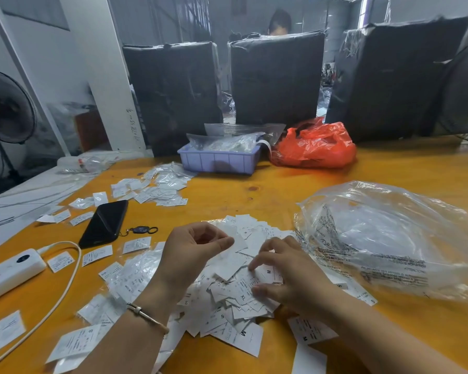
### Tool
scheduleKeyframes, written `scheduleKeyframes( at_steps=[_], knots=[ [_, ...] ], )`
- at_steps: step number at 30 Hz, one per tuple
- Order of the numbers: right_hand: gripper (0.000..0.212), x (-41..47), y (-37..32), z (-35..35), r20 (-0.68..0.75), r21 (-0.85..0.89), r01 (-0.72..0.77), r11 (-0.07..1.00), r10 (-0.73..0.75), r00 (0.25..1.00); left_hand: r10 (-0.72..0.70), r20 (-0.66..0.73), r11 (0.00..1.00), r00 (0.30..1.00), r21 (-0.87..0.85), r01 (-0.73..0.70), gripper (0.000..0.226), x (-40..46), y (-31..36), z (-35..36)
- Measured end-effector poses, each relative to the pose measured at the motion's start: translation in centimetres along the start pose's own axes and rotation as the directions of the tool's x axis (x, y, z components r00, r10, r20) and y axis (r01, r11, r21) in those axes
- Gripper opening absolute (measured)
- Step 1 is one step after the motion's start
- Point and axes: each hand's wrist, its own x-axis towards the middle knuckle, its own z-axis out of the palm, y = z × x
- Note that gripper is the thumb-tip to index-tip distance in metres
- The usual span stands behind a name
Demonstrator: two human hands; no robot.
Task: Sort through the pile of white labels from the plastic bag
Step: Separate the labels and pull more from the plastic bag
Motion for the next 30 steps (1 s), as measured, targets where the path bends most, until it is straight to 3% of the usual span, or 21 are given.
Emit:
scheduleKeyframes(
  at_steps=[10, 16, 19, 23, 26, 30],
  knots=[
    [0.054, -0.1, 0.4, -0.4, 0.084, 0.017, 0.024, 1.000, -0.025, 0.996, 0.035, 0.019, 0.999, 0.999, -0.022, -0.035, 0.025, 0.0, -0.3, 0.1],
    [0.030, -0.2, -0.2, -0.8, 0.012, 0.225, -0.001, 0.974, -0.002, 1.000, 0.029, 0.035, 0.999, 0.999, 0.014, -0.029, 0.014, -0.1, -0.3, 0.2],
    [0.023, -0.4, -0.1, -1.5, 0.025, 0.481, -0.091, 0.872, 0.090, 0.996, 0.026, 0.069, 1.000, 0.997, 0.008, -0.027, 0.007, -0.2, -0.2, 0.3],
    [0.009, -0.9, 0.3, -2.6, 0.050, 0.763, -0.121, 0.635, 0.130, 0.990, 0.035, 0.106, 0.999, 0.994, 0.017, -0.037, 0.009, -0.3, -0.2, 0.3],
    [0.011, -1.1, 0.1, -3.2, -0.155, 0.836, 0.010, 0.549, 0.220, 0.963, 0.051, 0.129, 0.998, 0.990, 0.025, -0.054, 0.009, -0.4, -0.1, 0.3],
    [0.023, -1.6, -0.8, -3.9, -0.496, 0.699, 0.256, 0.667, 0.194, 0.846, 0.074, 0.158, 0.995, 0.985, 0.049, -0.083, 0.010, -0.7, 0.2, 0.7]
  ],
)
